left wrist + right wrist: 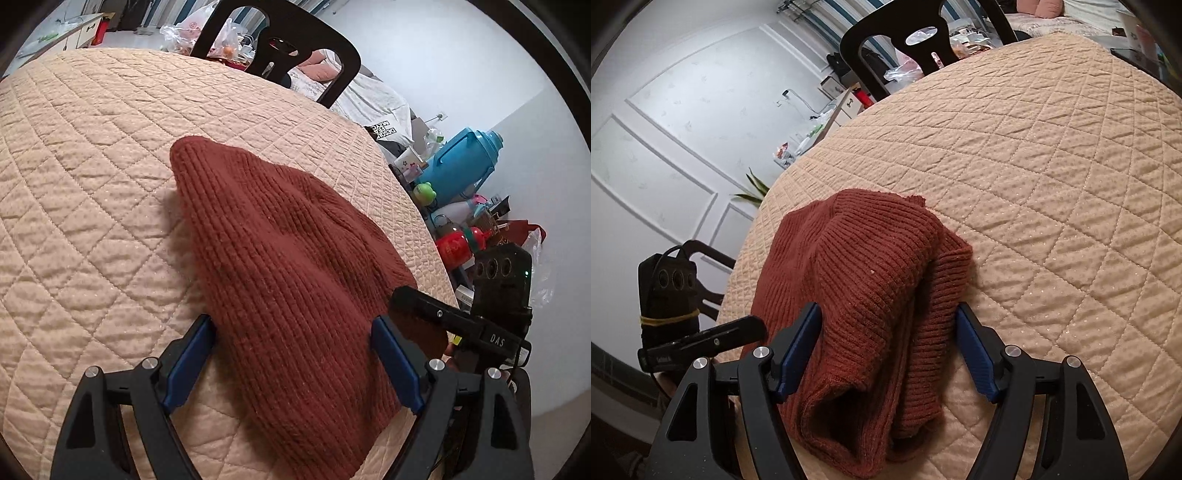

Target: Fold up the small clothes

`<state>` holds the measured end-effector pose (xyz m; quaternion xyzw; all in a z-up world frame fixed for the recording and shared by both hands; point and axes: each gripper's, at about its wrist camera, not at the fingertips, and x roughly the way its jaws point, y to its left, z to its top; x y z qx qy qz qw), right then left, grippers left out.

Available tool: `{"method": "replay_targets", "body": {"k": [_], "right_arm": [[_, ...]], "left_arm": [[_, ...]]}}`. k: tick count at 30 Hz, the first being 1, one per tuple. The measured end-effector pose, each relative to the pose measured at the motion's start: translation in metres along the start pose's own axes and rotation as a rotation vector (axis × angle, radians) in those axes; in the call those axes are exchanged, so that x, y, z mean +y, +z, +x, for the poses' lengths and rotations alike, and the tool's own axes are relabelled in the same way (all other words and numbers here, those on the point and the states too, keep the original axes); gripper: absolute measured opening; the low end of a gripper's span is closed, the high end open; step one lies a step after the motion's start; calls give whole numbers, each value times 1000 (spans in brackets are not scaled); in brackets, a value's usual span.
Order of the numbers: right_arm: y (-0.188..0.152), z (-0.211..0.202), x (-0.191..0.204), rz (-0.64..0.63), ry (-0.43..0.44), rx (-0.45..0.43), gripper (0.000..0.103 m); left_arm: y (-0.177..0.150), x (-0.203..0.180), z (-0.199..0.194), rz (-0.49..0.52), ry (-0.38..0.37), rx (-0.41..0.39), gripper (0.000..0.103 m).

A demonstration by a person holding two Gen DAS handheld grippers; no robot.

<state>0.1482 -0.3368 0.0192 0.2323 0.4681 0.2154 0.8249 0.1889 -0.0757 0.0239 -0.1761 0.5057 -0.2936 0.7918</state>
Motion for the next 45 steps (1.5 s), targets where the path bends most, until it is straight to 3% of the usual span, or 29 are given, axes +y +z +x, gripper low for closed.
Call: {"method": "replay_targets", "body": {"k": [4,17,25,45], "right_arm": [[-1,2,6,-27,-35,-2,67],[-1,4,6,-28,-29,-8,48],[0,5,9,-30,-30,-14,42],[-2,2,20,-77,-73,-48,35]], "left_arm": [[2,1,1,-20,1,-6,86],[1,4,0,-30,65,-12,53],[2,0,0,-30,77,-23,45],[5,-6,-1,0,93,-35,38]]}}
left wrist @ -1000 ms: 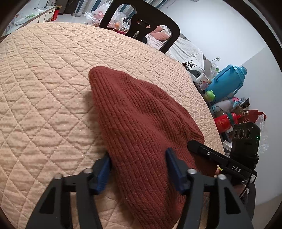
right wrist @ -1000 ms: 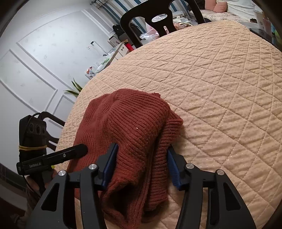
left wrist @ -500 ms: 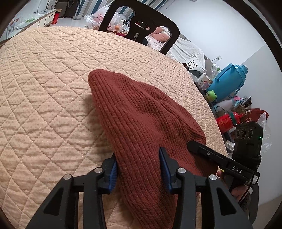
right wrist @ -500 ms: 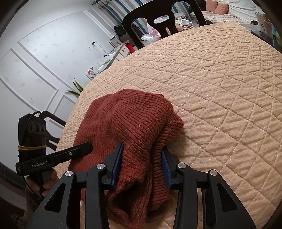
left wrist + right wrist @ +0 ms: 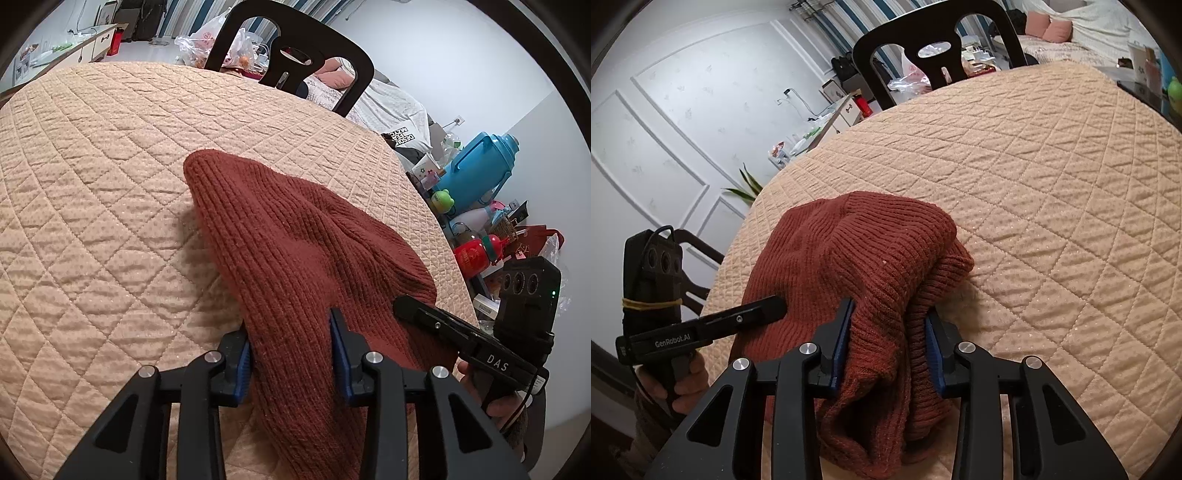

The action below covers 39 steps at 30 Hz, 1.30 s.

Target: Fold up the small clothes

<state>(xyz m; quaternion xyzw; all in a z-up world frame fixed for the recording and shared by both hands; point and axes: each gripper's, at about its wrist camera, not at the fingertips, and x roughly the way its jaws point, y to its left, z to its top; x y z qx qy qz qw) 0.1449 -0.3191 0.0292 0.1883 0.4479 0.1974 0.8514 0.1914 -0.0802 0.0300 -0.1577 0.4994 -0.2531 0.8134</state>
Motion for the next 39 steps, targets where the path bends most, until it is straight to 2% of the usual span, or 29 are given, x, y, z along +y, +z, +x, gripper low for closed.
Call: {"method": "replay_targets", "body": {"k": [23,29,39], "right_arm": [[1,-18,28,-16,31,-50,32],[3,-19,48,-35,48,-68,32],[1,0,95,-93,94,-59,32]], "left_arm": [[4,0,-33,13,-21,-43,36],[4,6,-50,19,-14,-68,36],[-5,38,-89,-4,28,-113,36]]}}
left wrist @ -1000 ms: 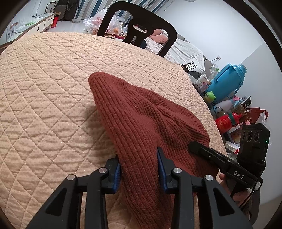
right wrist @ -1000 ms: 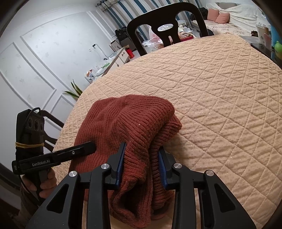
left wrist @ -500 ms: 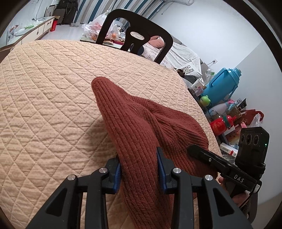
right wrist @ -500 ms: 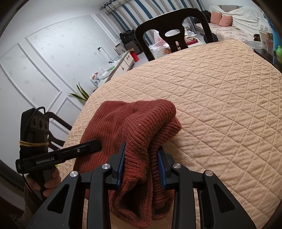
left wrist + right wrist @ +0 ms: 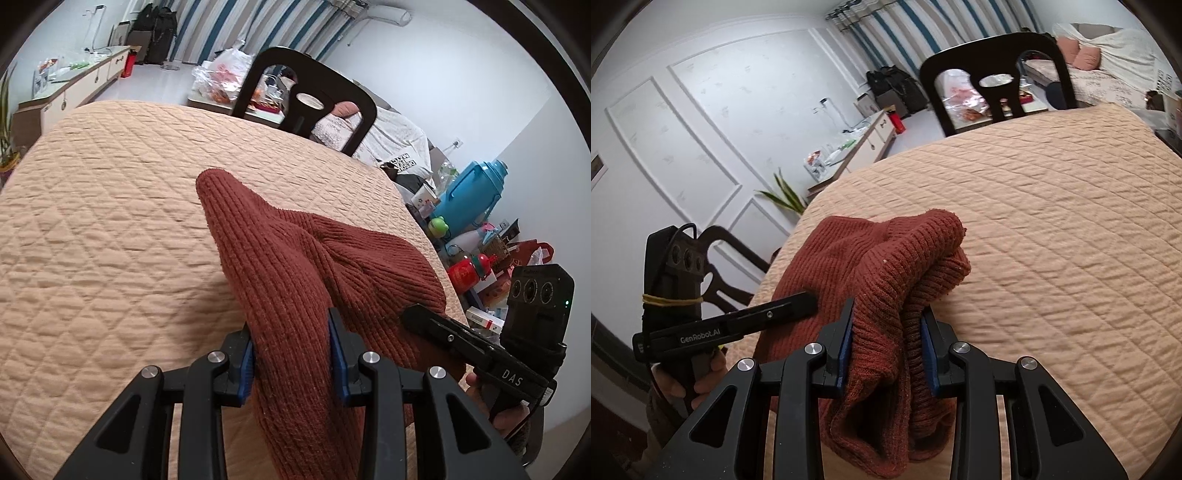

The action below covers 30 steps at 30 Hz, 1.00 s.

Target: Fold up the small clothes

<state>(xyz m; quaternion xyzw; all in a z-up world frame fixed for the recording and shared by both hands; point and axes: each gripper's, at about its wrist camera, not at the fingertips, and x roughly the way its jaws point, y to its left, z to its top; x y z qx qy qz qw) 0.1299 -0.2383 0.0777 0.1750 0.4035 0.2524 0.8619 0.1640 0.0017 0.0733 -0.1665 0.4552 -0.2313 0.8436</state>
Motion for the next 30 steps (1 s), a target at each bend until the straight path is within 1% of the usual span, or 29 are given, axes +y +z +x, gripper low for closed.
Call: {"method": "replay_targets", "body": {"k": [8,17,23,30], "right_arm": [[-2,31,35,-40,63,36,32],[-7,60,70,-72,130,73,32],[-11,78,89,-88,157,94,32],[-17,101,114,-128,171,97,32]], "left_arm": [[-5,38,-31,-45,55,-39,36],[-9,73,-51,-100,99,-70,36],[-9,94,-63,-125,131,-90,36],[-10,119,-71,-160,165,-115,36]]}}
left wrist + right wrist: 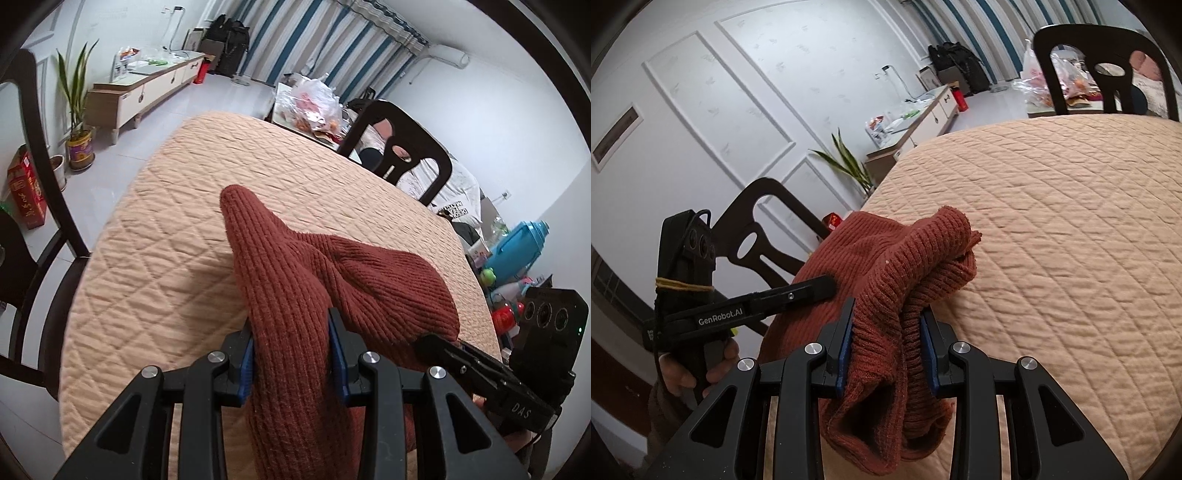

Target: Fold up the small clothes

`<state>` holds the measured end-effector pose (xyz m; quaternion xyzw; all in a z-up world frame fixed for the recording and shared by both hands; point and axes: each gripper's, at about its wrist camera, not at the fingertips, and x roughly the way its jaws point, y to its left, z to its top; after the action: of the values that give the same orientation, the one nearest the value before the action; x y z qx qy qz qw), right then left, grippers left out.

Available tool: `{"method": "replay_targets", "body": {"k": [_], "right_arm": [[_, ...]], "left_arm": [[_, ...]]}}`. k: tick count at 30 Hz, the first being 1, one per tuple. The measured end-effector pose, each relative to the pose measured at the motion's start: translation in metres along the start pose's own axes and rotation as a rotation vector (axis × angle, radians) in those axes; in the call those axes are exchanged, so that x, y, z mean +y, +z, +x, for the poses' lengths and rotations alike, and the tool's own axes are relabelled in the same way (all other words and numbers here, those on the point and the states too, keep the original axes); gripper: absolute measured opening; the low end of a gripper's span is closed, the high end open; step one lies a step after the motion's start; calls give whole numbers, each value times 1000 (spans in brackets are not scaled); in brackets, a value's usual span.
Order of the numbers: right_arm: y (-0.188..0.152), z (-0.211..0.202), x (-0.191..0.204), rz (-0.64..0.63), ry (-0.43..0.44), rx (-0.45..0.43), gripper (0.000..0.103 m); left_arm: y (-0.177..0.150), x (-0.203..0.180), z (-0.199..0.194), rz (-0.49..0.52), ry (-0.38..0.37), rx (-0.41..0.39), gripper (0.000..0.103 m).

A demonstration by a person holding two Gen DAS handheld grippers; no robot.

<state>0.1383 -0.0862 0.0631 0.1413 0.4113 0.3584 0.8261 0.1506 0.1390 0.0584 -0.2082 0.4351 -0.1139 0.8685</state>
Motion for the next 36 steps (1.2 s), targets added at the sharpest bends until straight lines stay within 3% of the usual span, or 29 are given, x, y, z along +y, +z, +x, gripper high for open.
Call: {"method": "replay_targets", "body": {"k": [9,21,26,32,36], "right_arm": [[-13,24,2,5,-30,52,32],[-18,28,-16,66,-97,96,34],[-21,29,-11,38,-150,95,40],[-26,25,4,-31,-214,77,42],[-29,19,10,-45,-248,57,49]], "left_arm": [[-7,32,9,-28,49,21,36],[-12,29,10,10,80,10,38],[-18,33,9,-6,108,11,60],[-27,29,-2,27,143,-1,69],[-39,16,-14,98,225,-38,76]]}}
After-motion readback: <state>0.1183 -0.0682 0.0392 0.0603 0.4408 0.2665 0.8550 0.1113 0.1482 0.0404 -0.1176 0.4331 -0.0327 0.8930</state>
